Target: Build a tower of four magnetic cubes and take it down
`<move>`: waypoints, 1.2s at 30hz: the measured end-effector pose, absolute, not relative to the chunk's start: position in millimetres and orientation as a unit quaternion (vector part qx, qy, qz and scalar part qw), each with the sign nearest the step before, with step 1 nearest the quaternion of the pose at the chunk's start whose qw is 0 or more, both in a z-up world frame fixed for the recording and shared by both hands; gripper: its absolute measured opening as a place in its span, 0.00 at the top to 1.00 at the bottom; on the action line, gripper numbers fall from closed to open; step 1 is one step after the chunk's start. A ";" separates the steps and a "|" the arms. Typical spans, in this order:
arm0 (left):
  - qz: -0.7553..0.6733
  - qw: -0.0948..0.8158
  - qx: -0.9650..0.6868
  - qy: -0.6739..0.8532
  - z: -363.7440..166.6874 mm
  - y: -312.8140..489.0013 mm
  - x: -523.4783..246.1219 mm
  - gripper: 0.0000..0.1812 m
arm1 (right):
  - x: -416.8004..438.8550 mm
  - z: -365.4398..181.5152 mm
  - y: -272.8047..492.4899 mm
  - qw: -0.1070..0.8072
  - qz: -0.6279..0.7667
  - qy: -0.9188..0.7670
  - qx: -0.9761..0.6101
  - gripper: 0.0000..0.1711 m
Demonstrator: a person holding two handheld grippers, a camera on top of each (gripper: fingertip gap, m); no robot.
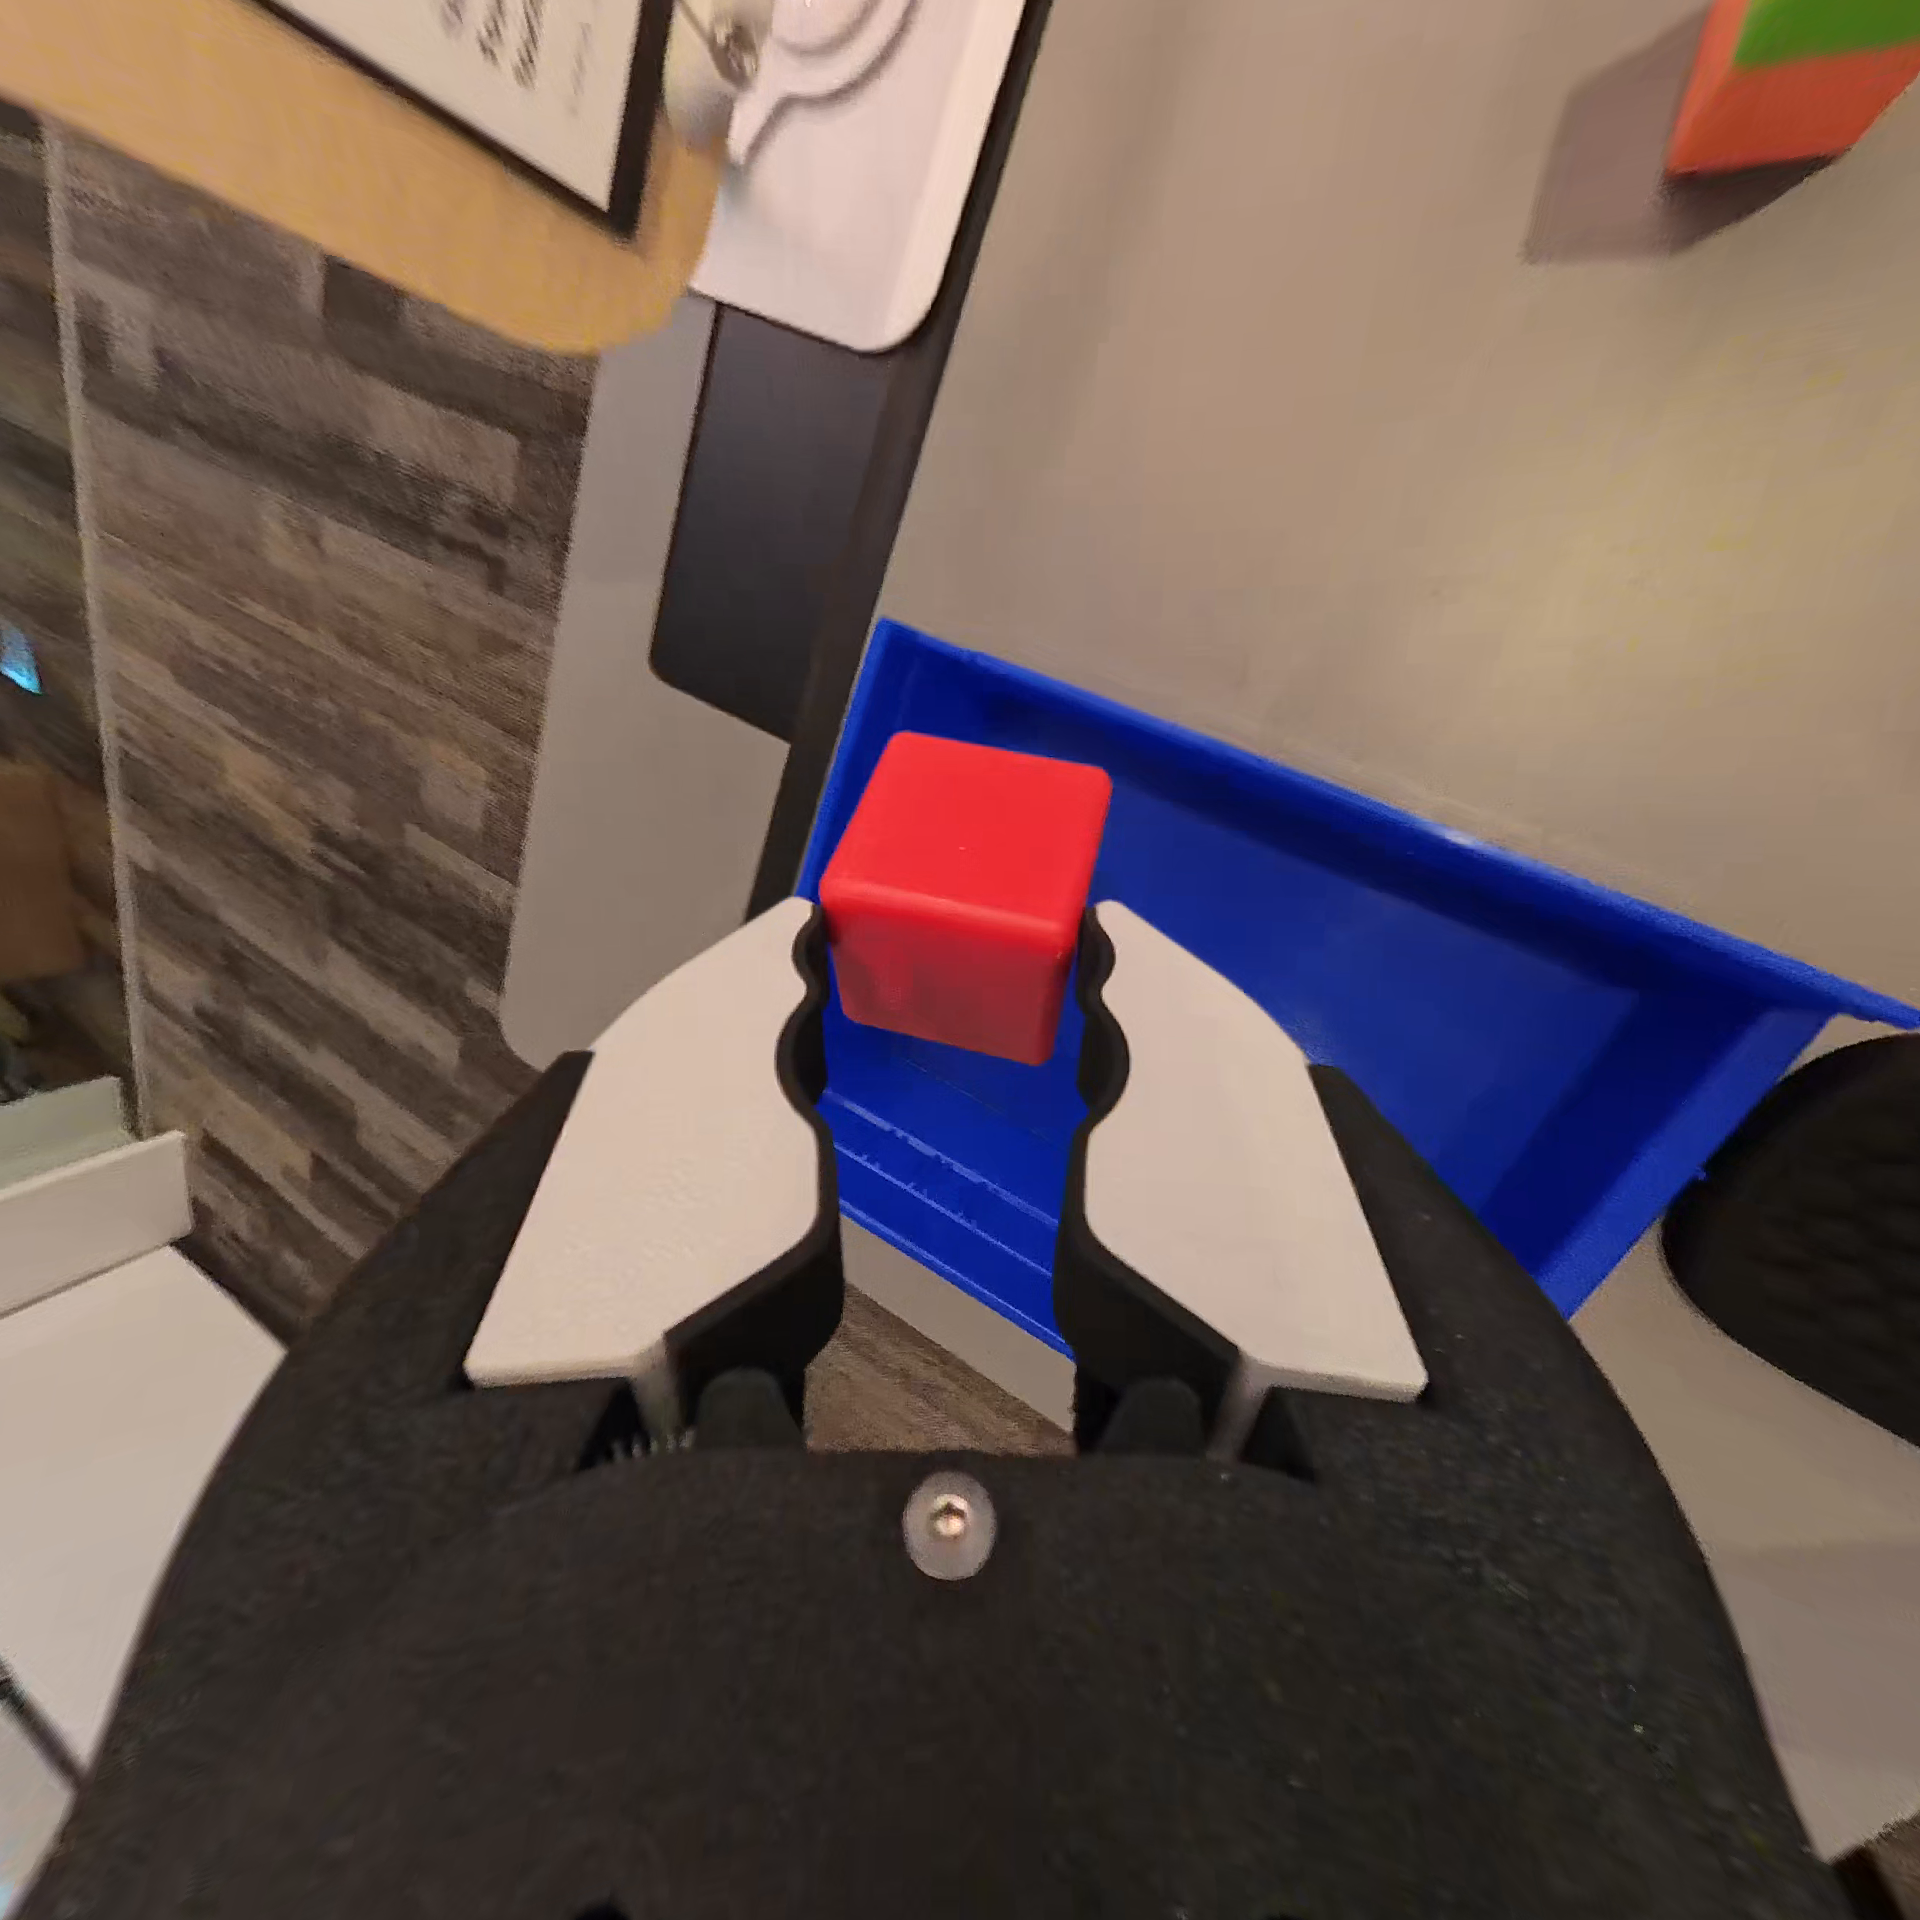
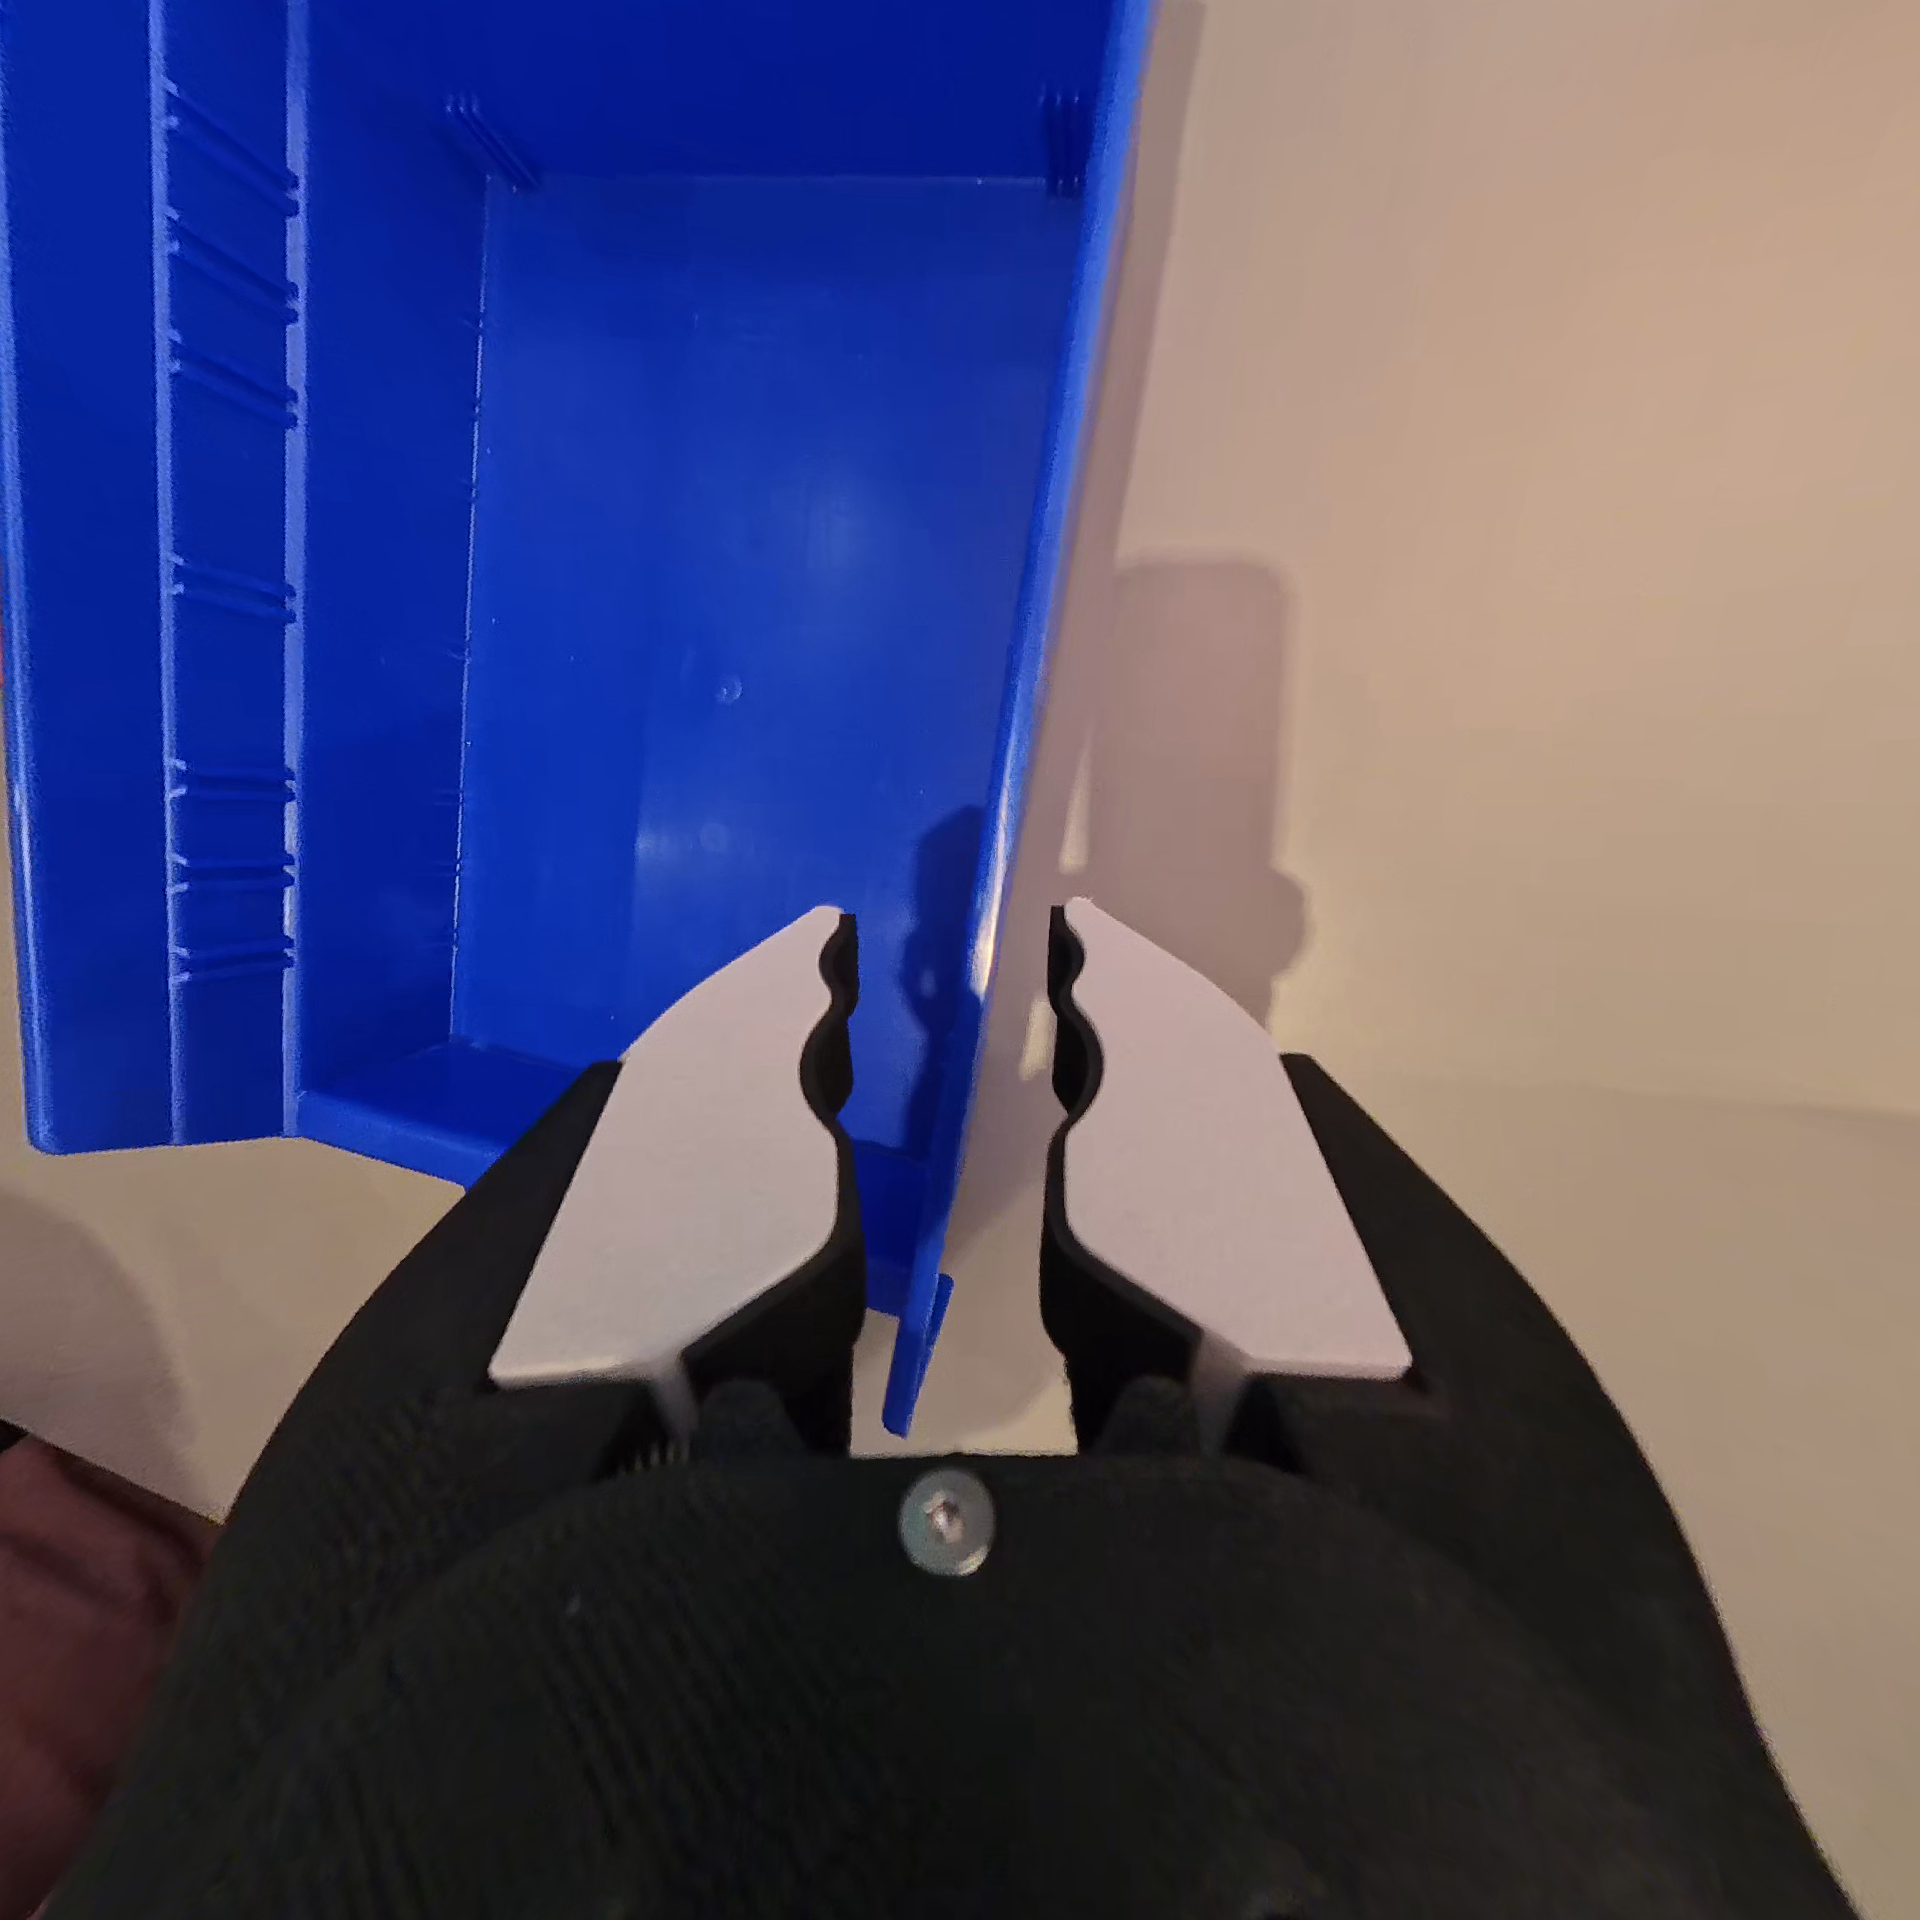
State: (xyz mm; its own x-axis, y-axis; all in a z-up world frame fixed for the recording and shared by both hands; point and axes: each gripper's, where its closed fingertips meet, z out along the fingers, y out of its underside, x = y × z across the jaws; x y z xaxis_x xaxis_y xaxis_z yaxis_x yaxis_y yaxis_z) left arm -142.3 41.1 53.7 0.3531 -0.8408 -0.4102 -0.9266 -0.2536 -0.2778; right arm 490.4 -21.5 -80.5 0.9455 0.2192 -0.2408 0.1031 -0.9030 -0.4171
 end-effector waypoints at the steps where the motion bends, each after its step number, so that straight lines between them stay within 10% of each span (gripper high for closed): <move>1: 0.099 0.243 -0.781 0.566 58.4 39.5 -138.3 0.75 | 490.7 -81.7 -22.6 0.202 0.144 -0.084 -0.965 0.79; 17: 0.096 0.123 -0.777 0.610 41.8 -24.2 65.3 0.75 | 486.8 -88.4 -27.9 0.189 0.158 -0.093 -0.965 0.79; 36: 0.144 0.035 -0.764 0.628 0.3 -20.9 102.4 0.75 | 479.8 -87.7 -24.8 0.195 0.185 -0.111 -0.957 0.78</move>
State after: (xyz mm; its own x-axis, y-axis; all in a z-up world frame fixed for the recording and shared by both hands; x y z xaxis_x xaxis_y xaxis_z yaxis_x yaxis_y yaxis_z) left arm 102.4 -20.9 0.3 0.1702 -0.9495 -0.2638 -0.9694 -0.2093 0.1280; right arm 479.8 -24.8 -87.7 0.9070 0.2849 -0.3101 0.1409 -0.8993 -0.4141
